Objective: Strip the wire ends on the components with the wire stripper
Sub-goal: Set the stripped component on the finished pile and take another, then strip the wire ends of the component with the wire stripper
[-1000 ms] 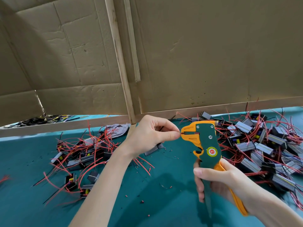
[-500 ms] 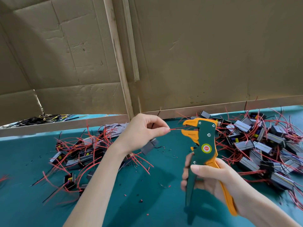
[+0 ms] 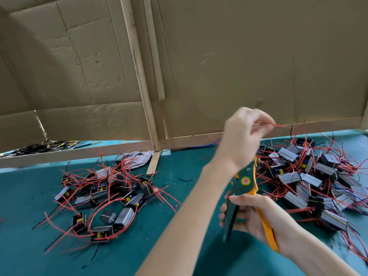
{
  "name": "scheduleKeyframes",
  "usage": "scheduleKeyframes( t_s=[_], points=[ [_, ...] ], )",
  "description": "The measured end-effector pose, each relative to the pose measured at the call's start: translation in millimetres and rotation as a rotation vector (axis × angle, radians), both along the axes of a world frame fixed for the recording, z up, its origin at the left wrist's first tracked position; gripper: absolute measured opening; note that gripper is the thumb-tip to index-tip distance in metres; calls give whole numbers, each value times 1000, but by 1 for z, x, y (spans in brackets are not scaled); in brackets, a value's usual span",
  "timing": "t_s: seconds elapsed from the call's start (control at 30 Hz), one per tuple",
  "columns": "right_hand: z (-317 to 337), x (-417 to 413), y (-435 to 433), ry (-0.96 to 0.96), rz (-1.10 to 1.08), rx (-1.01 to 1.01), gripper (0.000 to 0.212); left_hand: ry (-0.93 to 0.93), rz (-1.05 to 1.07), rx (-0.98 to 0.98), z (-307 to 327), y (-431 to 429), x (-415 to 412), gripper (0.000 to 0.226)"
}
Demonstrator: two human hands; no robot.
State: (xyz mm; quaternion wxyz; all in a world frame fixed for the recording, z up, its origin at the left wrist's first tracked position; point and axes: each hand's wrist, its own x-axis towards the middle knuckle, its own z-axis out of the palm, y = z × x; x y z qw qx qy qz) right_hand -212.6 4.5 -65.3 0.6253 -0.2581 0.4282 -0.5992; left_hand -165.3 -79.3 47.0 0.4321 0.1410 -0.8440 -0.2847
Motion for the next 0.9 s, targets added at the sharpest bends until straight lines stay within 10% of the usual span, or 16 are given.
scheduleKeyframes(
  t_s=[0.13, 0.37, 0.6, 0.9],
  points=[
    [-2, -6, -1, -37, -5, 1, 46, -395, -199, 155, -20, 10, -25, 39],
    [-2, -9, -3, -113, -50, 27, 45, -293, -132, 151, -9, -18, 70, 57],
    [-5, -13, -2, -104, -38, 16, 44, -1283, 344, 72, -36, -91, 147, 50],
    [-2, -15, -2, -101, -102, 6, 44, -698, 327, 303, -60, -115, 161, 8]
  ],
)
